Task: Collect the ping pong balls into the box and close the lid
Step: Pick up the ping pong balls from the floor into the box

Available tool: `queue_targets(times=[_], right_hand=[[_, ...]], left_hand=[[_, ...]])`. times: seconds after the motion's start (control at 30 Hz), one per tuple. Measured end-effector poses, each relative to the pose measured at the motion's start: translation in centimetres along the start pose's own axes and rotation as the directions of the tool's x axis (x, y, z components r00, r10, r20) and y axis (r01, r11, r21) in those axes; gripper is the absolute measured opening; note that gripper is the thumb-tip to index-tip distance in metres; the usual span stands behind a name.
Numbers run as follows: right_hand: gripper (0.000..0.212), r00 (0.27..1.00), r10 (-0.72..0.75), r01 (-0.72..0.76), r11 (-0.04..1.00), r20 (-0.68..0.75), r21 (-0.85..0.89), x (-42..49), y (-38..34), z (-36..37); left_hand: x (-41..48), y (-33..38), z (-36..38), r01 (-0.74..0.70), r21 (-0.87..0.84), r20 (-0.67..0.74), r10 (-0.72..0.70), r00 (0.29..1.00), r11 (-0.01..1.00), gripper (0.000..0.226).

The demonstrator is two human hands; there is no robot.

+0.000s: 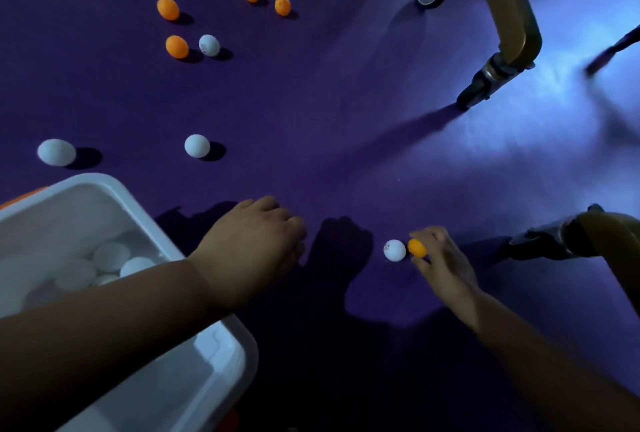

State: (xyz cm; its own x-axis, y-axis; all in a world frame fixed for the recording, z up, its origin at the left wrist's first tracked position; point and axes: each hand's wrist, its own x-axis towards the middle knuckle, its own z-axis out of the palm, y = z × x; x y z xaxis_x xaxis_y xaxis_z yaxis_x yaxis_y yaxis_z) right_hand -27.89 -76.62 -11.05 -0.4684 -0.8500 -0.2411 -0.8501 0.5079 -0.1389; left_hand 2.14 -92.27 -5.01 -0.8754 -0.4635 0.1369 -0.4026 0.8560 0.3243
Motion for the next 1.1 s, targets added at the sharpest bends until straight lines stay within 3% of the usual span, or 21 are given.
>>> queue_targets(times=[0.1, 0.17, 0.3, 0.47, 0.53, 0.6, 0.7, 0.83, 0.97, 1.1], right_hand=[[0.029, 0.974, 0.148, -0.121, 0.981, -0.172, 0.154, -0.1, 0.4, 0.3], [0.029, 0.958, 0.189, -0.136, 0.961, -0.214, 0.24, -0.3, -0.1, 0.3], [0.032, 0.984, 0.064, -0.024, 0.974, -0.169, 0.227, -0.4, -1.6, 1.0], [0.04, 0.988, -0.053, 0.064, 0.995, -0.145, 0.075, -0.1, -2.4, 2.2], [0.031, 0.985, -0.062, 0.082, 0.989, -0.16, 0.123, -0.1, -3.3, 2.1], [0.035, 0.964, -0.085, 0.145, 0.962, -0.25, 0.231, -0.3, -5.8, 1.5], [0.051, 0.862, -0.231, 0.416, 0.832, -0.452, 0.368, -1.3, -12.4, -0.6], [0.057, 0.643, -0.489, 0.758, 0.517, -0.59, 0.398, -4.3, -21.7, -3.3], [0.056, 0.508, -0.71, 0.853, 0.334, -0.488, 0.402, -5.6, -27.2, -3.2], [0.05, 0.46, -0.816, 0.819, 0.237, -0.351, 0.522, -6.0, -29.4, -2.8]], left_hand=[[0.2, -0.5, 0.0, 0.038, 0.007, -0.003, -0.038, 0.999, 0.999, 0.038], [0.4, -0.8, -0.1, 0.058, 0.018, -0.015, -0.058, 0.998, 0.998, 0.037], [0.7, -0.8, -0.1, 0.086, 0.026, -0.007, -0.086, 0.996, 0.996, 0.037], [0.7, -0.6, -0.3, 0.111, 0.021, 0.009, -0.112, 0.994, 0.994, 0.038], [0.3, -0.9, -0.6, 0.141, 0.027, 0.035, -0.142, 0.989, 0.99, 0.038], [-0.3, -1.3, -1.5, 0.177, 0.058, 0.041, -0.179, 0.983, 0.983, 0.037], [-1.4, -2.7, -3.8, 0.238, 0.12, -0.005, -0.239, 0.971, 0.964, 0.042], [-4.1, -5.5, -7.9, 0.272, 0.276, -0.038, -0.272, 0.962, 0.922, 0.04], [-8.1, -6.3, -11.3, 0.205, 0.453, 0.024, -0.241, 0.97, 0.868, 0.034], [-12.0, -6.9, -13.6, 0.203, 0.505, 0.068, -0.273, 0.96, 0.839, 0.021]])
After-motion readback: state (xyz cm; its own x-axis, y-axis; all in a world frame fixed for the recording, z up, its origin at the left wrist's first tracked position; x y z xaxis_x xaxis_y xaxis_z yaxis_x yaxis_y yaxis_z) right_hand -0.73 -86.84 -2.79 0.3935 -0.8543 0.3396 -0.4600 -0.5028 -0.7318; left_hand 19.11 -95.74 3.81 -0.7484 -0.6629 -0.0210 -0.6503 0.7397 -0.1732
